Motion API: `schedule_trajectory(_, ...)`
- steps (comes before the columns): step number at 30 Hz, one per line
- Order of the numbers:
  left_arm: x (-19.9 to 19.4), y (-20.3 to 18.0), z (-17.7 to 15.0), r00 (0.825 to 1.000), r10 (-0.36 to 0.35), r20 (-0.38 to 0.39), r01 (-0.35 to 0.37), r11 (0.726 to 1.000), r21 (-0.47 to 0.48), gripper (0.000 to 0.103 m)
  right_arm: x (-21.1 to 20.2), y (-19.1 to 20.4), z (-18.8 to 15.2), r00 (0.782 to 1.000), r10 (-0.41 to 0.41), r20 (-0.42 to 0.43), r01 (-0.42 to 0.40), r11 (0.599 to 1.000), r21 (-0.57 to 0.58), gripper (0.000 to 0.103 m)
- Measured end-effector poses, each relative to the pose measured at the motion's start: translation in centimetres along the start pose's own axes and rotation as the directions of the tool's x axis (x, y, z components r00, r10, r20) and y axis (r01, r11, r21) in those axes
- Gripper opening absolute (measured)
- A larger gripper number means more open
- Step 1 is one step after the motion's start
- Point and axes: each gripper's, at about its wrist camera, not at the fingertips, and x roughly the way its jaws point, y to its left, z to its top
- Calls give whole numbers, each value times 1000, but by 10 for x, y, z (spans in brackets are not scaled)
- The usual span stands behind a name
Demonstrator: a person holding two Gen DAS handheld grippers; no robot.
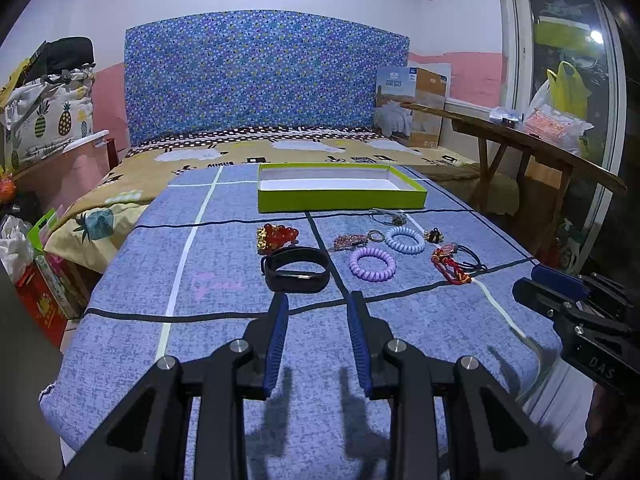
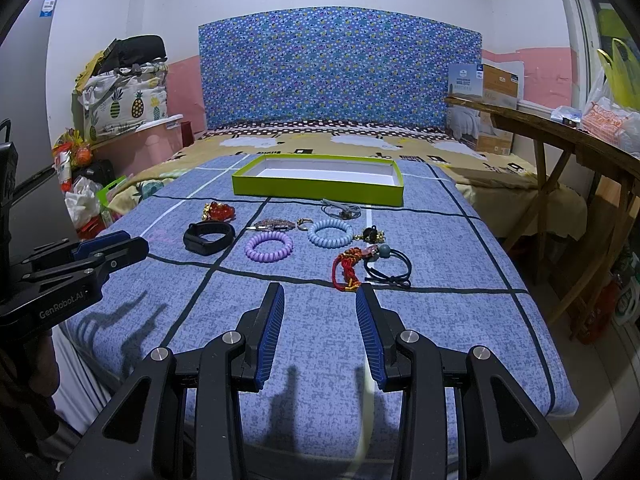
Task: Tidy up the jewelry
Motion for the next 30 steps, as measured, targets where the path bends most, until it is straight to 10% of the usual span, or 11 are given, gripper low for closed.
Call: schedule_trajectory(30,1,4,0,1000,-7,-12,7,1000,-17,32,0,0,-1,1000,0,-1,0,1000,0,38)
